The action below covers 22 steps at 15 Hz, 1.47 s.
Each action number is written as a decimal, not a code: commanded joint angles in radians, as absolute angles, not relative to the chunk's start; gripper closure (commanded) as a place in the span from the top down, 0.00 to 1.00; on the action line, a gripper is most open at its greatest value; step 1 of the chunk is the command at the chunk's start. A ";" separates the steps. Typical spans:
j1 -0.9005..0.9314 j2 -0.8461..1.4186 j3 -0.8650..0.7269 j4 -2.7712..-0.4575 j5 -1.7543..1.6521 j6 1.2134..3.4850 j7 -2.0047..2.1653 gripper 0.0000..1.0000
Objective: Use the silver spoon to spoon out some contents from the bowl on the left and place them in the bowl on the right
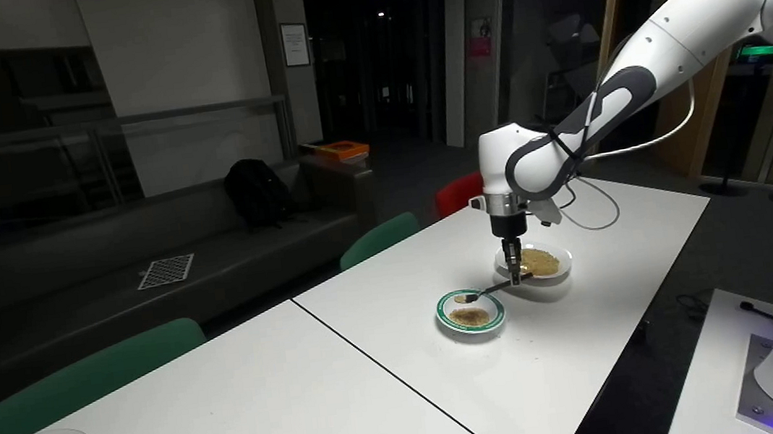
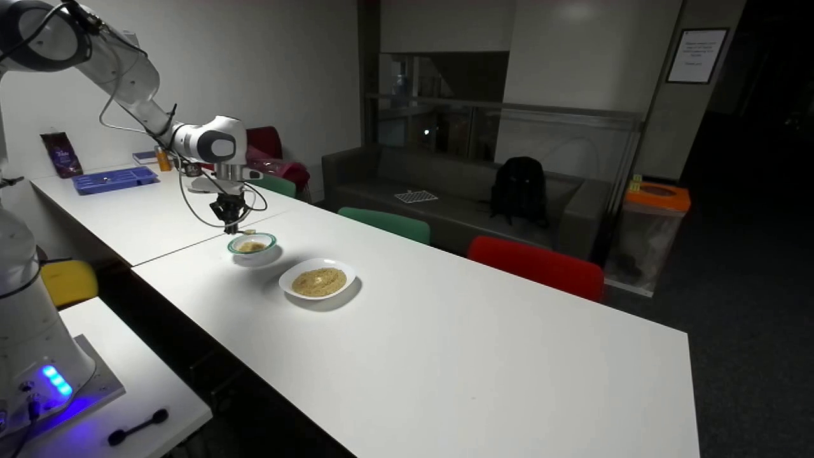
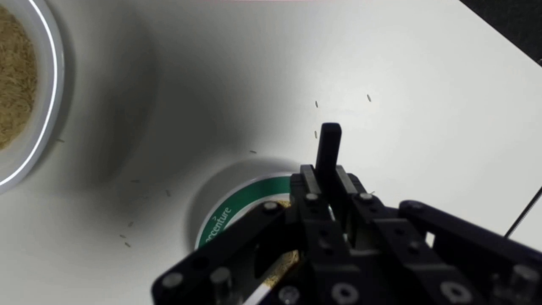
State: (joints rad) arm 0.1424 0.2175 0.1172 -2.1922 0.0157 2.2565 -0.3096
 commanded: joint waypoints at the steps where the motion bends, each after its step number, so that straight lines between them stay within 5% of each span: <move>1: 0.125 0.124 0.132 -2.258 -0.006 2.307 -0.335 0.03; 22: 0.080 -0.134 0.035 -2.401 0.062 2.425 -0.375 0.03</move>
State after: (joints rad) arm 0.0999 -0.0636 0.0509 -2.3362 0.0291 2.3793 -0.3282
